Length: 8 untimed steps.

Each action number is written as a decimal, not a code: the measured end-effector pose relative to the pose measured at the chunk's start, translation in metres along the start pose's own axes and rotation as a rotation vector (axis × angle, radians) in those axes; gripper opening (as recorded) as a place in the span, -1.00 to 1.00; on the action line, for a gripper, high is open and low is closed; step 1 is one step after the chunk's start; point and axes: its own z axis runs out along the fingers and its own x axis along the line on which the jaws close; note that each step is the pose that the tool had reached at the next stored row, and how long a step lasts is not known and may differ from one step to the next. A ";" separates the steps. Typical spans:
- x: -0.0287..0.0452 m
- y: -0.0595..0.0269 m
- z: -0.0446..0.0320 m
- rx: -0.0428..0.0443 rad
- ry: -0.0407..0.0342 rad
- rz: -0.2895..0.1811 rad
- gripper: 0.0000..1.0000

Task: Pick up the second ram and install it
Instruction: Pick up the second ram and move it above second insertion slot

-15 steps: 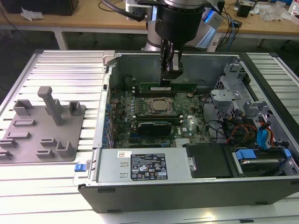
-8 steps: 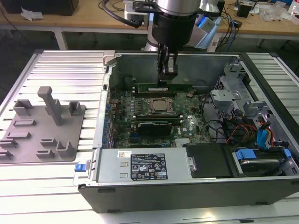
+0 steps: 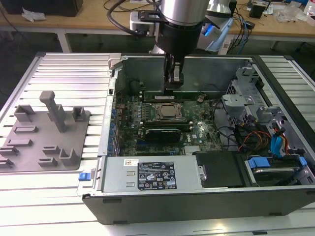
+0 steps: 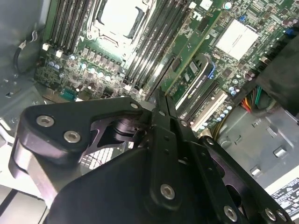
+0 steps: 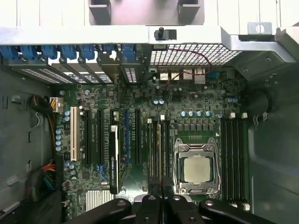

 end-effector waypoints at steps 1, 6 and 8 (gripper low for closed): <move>-0.0013 0.0002 0.0025 0.0002 -0.0002 0.001 -0.81; -0.0107 0.0024 0.0154 0.0002 -0.0003 0.005 -0.81; -0.0111 0.0025 0.0215 0.0002 -0.0004 0.006 -0.81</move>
